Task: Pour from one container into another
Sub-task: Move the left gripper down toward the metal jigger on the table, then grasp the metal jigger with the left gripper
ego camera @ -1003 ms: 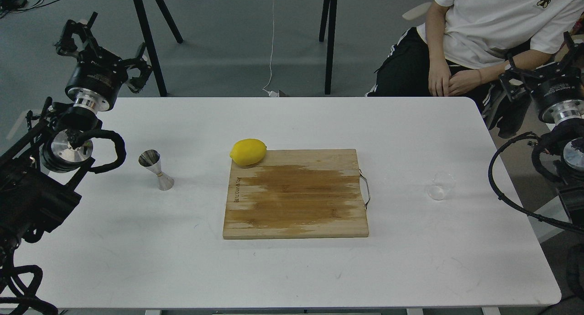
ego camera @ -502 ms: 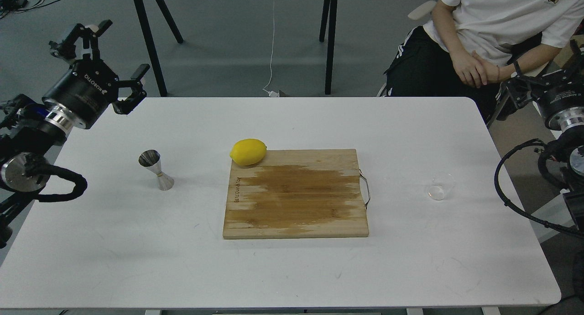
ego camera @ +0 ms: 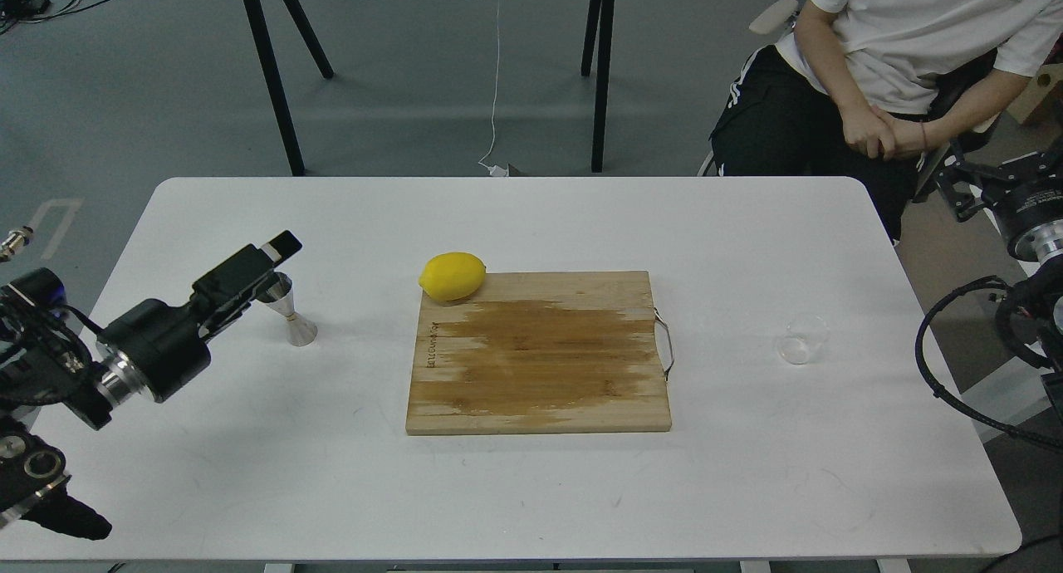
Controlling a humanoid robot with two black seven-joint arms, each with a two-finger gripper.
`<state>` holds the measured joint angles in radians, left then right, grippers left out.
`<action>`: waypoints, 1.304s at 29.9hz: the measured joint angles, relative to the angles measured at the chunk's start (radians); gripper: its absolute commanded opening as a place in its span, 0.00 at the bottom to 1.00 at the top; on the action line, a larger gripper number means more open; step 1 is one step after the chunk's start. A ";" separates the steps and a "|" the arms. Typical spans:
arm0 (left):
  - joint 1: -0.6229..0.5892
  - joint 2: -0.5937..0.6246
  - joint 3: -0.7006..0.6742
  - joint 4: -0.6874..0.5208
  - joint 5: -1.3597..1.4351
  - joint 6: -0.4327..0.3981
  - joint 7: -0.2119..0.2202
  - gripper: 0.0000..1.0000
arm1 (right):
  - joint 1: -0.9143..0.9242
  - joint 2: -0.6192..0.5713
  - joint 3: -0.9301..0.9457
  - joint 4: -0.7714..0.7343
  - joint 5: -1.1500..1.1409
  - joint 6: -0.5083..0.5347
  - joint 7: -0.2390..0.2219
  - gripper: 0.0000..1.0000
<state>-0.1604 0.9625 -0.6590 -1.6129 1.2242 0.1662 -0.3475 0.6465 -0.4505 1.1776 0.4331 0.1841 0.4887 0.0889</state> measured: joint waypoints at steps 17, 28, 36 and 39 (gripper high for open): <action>-0.086 -0.348 0.096 0.629 0.787 0.290 0.126 0.87 | -0.002 -0.010 0.027 0.001 0.000 0.000 0.000 1.00; -0.181 -0.484 0.096 0.876 0.837 0.290 0.125 0.79 | -0.002 -0.015 0.025 -0.001 -0.001 0.000 0.000 1.00; -0.251 -0.559 0.096 1.012 0.832 0.287 0.121 0.50 | -0.003 -0.010 0.025 -0.001 -0.002 0.000 0.001 1.00; -0.261 -0.572 0.097 1.030 0.831 0.286 0.122 0.32 | -0.003 -0.011 0.026 -0.001 -0.002 0.000 0.001 1.00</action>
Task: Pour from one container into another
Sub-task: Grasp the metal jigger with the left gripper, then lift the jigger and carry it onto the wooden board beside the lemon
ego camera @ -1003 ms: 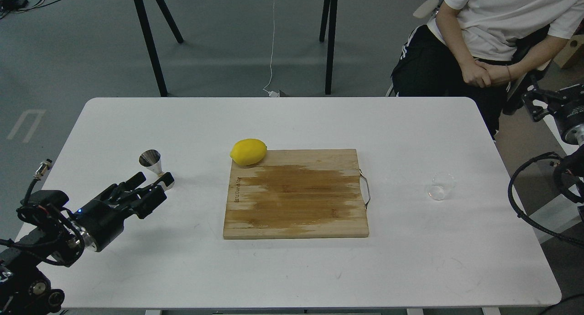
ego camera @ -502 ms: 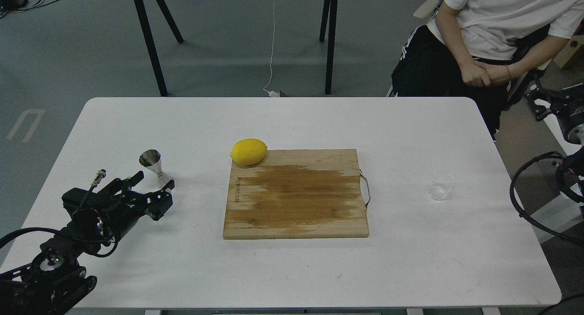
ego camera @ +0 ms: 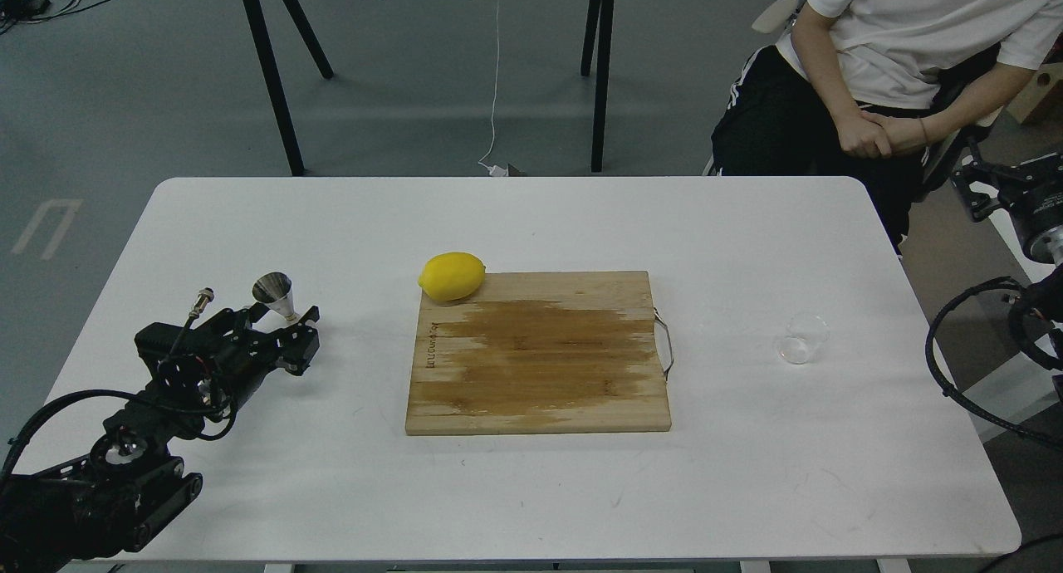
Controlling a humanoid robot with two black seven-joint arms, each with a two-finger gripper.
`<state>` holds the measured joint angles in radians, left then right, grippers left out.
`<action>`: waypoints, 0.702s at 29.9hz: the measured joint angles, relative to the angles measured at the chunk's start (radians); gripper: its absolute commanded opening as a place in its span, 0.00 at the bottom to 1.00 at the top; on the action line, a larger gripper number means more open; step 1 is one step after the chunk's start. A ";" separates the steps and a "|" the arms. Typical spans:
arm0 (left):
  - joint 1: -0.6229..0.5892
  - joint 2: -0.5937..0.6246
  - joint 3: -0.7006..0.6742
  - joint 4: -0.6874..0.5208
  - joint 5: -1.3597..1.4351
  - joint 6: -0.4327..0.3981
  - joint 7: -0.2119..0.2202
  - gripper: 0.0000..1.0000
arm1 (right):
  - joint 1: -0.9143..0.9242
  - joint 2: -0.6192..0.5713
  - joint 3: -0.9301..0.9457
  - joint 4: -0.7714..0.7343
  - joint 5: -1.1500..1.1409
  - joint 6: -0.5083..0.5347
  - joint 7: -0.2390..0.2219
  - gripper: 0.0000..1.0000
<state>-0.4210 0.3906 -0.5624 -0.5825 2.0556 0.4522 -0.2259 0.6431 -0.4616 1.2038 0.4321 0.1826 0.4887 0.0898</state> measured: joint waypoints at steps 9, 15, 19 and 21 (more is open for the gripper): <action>0.000 -0.006 0.001 -0.004 0.000 0.009 -0.005 0.08 | 0.000 -0.002 0.000 -0.004 0.000 0.000 0.001 1.00; -0.005 0.028 -0.005 -0.077 0.001 0.035 -0.006 0.08 | 0.000 -0.003 0.000 -0.008 0.000 0.000 0.001 1.00; -0.045 0.103 -0.011 -0.233 0.001 0.037 0.000 0.08 | -0.001 -0.003 0.000 -0.009 0.000 0.000 0.001 1.00; -0.066 0.119 -0.006 -0.319 0.010 0.025 0.006 0.08 | -0.004 -0.004 0.000 -0.009 0.000 0.000 0.001 1.00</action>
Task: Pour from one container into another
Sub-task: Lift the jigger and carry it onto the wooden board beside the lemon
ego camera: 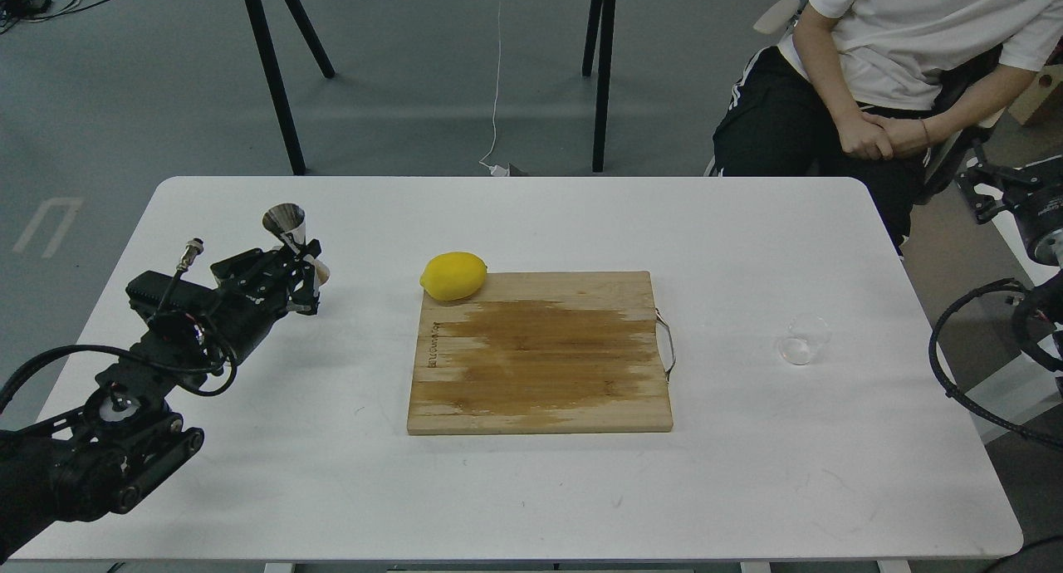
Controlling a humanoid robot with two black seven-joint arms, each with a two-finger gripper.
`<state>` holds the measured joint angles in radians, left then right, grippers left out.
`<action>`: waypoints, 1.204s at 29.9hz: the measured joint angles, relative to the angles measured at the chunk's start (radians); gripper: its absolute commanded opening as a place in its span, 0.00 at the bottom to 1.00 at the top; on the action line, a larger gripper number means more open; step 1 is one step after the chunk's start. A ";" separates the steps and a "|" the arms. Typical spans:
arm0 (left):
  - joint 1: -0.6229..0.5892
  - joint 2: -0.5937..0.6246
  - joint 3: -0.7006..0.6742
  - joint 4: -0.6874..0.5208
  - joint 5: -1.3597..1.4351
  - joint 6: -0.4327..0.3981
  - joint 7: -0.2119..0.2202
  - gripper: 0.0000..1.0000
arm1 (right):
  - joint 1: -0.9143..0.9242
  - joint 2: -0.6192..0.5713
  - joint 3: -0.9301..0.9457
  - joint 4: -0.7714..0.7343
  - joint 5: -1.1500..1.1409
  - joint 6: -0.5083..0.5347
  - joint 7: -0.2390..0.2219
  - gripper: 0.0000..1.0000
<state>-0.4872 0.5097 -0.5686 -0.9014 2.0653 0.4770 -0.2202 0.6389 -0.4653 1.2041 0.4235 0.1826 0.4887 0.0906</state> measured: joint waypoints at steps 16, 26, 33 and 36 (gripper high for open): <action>-0.222 -0.313 0.231 0.014 0.117 -0.165 0.024 0.06 | -0.052 -0.021 0.003 -0.001 0.001 0.000 0.016 1.00; -0.210 -0.508 0.297 0.252 0.117 -0.149 0.058 0.07 | -0.056 -0.023 0.003 0.000 0.003 0.000 0.032 1.00; -0.169 -0.510 0.297 0.257 0.117 -0.149 0.078 0.13 | -0.058 -0.023 0.003 0.000 0.003 0.000 0.032 1.00; -0.162 -0.510 0.297 0.258 0.116 -0.149 0.105 0.21 | -0.059 -0.022 0.003 0.000 0.003 0.000 0.032 1.00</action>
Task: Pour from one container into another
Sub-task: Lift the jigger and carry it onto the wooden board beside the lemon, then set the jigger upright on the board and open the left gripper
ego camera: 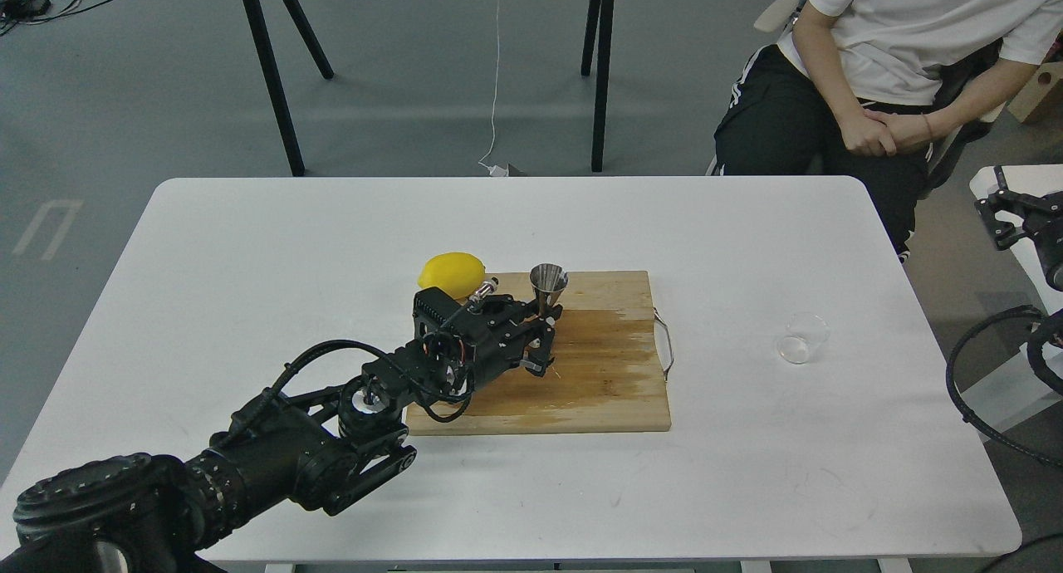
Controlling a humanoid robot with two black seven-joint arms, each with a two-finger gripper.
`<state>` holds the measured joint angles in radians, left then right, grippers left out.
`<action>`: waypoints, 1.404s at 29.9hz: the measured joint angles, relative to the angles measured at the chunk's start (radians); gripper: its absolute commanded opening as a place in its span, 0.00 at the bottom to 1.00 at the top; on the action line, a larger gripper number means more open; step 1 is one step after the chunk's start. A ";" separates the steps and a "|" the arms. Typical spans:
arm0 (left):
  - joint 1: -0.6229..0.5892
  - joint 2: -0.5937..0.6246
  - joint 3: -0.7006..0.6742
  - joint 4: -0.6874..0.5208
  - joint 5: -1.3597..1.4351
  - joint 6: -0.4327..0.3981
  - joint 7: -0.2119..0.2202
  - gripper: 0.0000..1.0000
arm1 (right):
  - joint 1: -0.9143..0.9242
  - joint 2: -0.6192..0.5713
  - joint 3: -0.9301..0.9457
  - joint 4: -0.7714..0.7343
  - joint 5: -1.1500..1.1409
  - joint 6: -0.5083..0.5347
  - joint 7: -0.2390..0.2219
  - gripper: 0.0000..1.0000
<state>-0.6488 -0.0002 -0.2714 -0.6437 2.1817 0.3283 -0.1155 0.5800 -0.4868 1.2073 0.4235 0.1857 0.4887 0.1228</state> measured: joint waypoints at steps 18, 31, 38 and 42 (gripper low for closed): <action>-0.006 0.000 -0.002 -0.007 0.000 0.000 0.012 0.62 | 0.000 -0.001 -0.001 0.000 -0.002 0.000 0.000 1.00; 0.034 0.014 -0.001 -0.079 0.000 0.001 -0.003 0.78 | -0.006 -0.001 0.000 -0.001 -0.002 0.000 0.000 1.00; 0.047 0.159 -0.021 -0.188 0.000 0.002 -0.002 0.79 | -0.011 -0.010 0.000 -0.002 -0.002 0.000 0.002 1.00; 0.048 0.235 -0.032 -0.242 0.000 0.007 -0.001 0.81 | -0.014 -0.010 0.000 -0.002 -0.002 0.000 0.005 1.00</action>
<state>-0.6011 0.2350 -0.3038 -0.8858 2.1817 0.3352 -0.1167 0.5663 -0.4966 1.2072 0.4218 0.1840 0.4887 0.1277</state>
